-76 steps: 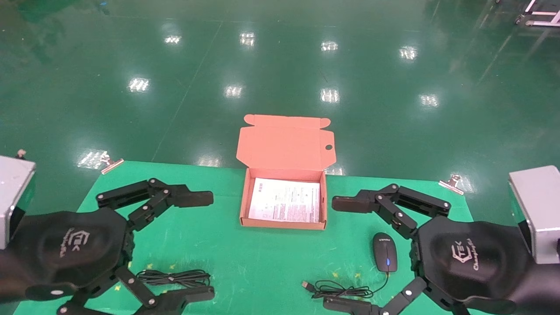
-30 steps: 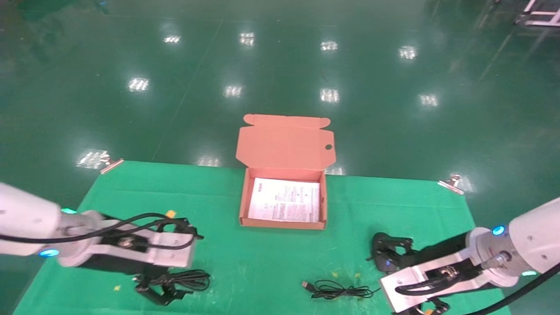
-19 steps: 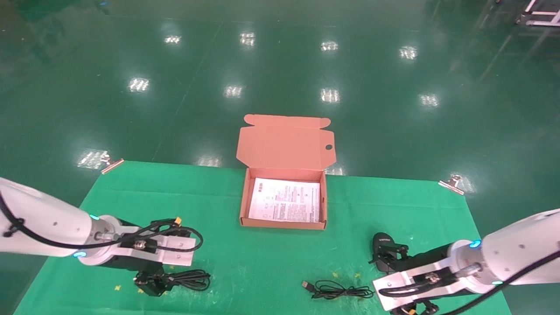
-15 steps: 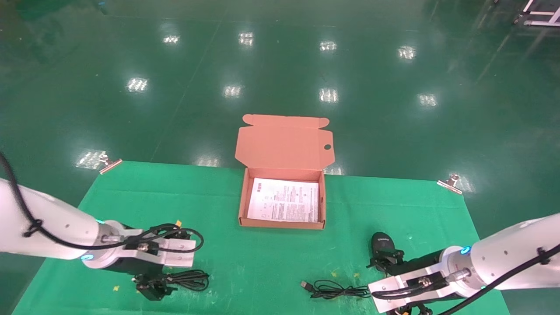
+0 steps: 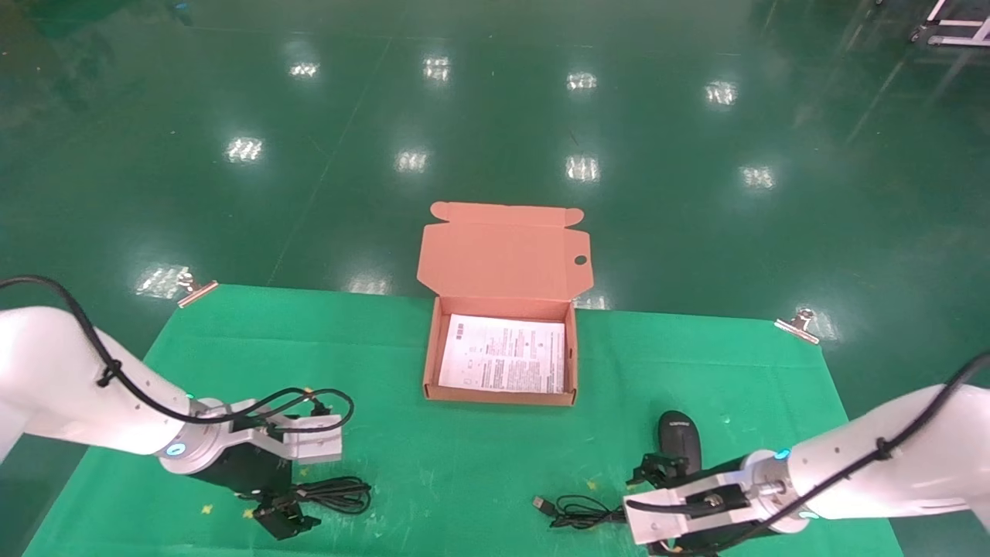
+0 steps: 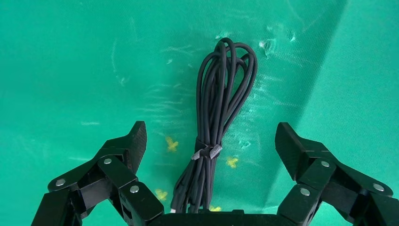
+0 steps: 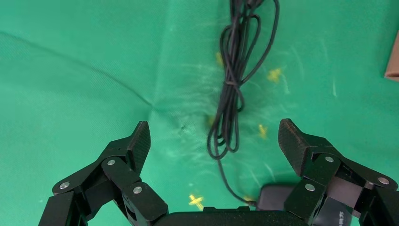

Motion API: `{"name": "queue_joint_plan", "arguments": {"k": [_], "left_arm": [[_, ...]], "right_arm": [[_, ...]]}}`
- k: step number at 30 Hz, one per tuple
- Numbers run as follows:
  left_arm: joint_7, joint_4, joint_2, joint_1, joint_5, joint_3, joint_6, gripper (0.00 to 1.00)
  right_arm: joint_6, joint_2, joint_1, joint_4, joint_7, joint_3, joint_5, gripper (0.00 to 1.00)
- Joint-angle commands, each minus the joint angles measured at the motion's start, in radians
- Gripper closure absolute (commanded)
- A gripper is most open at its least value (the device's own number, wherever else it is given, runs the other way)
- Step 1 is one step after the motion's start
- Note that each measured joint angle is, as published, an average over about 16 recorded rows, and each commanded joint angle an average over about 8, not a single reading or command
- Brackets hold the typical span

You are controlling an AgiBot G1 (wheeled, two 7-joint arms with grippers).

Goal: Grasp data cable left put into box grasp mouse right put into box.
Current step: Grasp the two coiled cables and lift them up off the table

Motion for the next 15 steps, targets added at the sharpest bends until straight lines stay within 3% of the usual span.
{"name": "queue_joint_plan", "arguments": {"k": [1, 4, 6, 12, 14, 15], "left_arm": [[0.021, 0.055, 0.015, -0.009, -0.004, -0.002, -0.01, 0.0], [0.051, 0.115, 0.03, -0.019, -0.004, -0.001, -0.029, 0.0], [0.07, 0.149, 0.04, -0.024, -0.002, -0.001, -0.042, 0.04], [0.121, 0.223, 0.061, -0.028, 0.005, 0.004, -0.078, 0.77], [0.133, 0.243, 0.066, -0.029, 0.006, 0.004, -0.087, 0.98], [0.137, 0.25, 0.067, -0.029, 0.005, 0.004, -0.091, 1.0]], "right_arm": [[0.005, -0.018, 0.005, -0.039, -0.011, 0.0, 0.004, 0.0], [0.03, -0.042, 0.006, -0.08, -0.035, -0.002, -0.001, 0.02], [0.05, -0.055, 0.004, -0.104, -0.052, -0.004, -0.006, 0.25], [0.086, -0.077, -0.002, -0.153, -0.088, -0.003, -0.008, 0.98], [0.089, -0.081, -0.002, -0.164, -0.095, -0.003, -0.006, 1.0], [0.091, -0.082, -0.002, -0.168, -0.097, -0.003, -0.006, 1.0]]}}
